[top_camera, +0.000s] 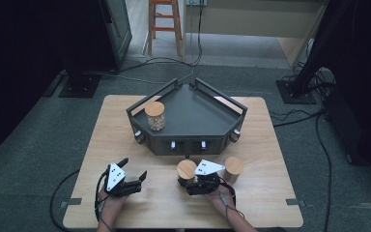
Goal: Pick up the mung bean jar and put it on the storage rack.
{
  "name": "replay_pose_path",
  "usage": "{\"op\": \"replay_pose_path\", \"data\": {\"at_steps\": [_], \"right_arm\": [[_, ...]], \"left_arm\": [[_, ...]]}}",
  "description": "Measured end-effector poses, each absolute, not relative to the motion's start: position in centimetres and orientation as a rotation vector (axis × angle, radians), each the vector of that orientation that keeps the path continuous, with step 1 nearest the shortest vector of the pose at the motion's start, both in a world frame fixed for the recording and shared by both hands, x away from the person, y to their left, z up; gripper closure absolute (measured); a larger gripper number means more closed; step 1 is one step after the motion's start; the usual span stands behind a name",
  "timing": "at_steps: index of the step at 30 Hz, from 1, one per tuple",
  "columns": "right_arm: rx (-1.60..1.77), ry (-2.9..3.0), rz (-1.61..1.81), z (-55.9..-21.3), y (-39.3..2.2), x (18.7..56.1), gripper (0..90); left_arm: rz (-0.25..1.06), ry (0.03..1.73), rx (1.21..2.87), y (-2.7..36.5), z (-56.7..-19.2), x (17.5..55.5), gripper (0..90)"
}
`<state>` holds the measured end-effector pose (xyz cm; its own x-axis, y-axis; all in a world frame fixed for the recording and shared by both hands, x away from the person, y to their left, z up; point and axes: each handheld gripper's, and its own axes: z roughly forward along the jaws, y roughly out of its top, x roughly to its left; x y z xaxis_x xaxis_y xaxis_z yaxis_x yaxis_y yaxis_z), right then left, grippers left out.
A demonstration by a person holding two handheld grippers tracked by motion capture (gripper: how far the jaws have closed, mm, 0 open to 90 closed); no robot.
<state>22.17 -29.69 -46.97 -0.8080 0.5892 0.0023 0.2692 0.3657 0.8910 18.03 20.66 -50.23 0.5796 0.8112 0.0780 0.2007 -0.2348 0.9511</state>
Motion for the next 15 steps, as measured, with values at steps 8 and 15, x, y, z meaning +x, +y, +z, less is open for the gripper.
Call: {"op": "replay_pose_path", "data": {"at_steps": [8,15], "right_arm": [[0.761,2.306,1.425,-46.4,-29.7,22.3,25.2],[0.759,2.307,1.416,-45.7,-29.7,22.5,25.3]], "left_arm": [[0.718,0.837,1.751,20.9,-50.2,18.1,11.8],[0.721,0.838,1.75,21.0,-50.2,18.0,11.8]]}}
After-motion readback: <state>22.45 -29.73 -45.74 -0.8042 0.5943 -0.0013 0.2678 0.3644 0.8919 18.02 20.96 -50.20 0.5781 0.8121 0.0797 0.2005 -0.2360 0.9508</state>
